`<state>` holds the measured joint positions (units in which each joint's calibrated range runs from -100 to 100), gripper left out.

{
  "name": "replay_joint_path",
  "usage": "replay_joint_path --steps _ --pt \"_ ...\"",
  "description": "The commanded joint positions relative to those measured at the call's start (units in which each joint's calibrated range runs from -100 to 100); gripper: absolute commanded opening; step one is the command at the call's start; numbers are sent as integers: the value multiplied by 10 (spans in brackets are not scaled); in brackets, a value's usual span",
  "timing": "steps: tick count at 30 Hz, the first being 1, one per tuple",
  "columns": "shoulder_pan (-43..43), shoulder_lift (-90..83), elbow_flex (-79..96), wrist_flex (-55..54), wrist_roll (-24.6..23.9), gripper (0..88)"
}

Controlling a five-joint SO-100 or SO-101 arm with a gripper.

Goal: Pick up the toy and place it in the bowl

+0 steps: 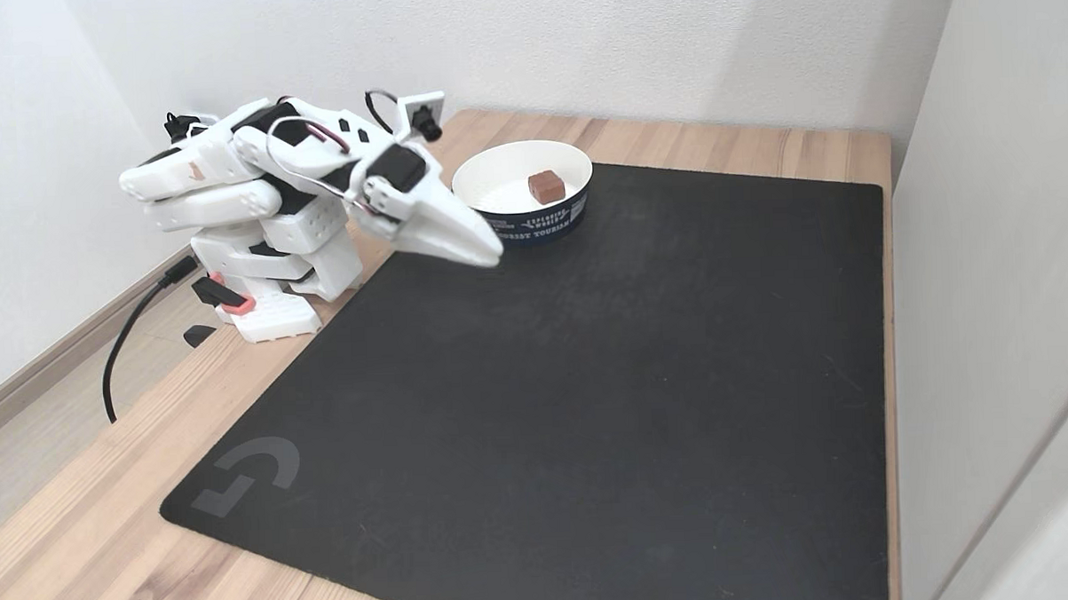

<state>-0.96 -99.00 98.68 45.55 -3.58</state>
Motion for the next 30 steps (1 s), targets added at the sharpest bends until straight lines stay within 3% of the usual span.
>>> replay_joint_path --steps 1,30 --pt "7 -5 8 50 30 23" --pt "5 -4 8 79 29 25"
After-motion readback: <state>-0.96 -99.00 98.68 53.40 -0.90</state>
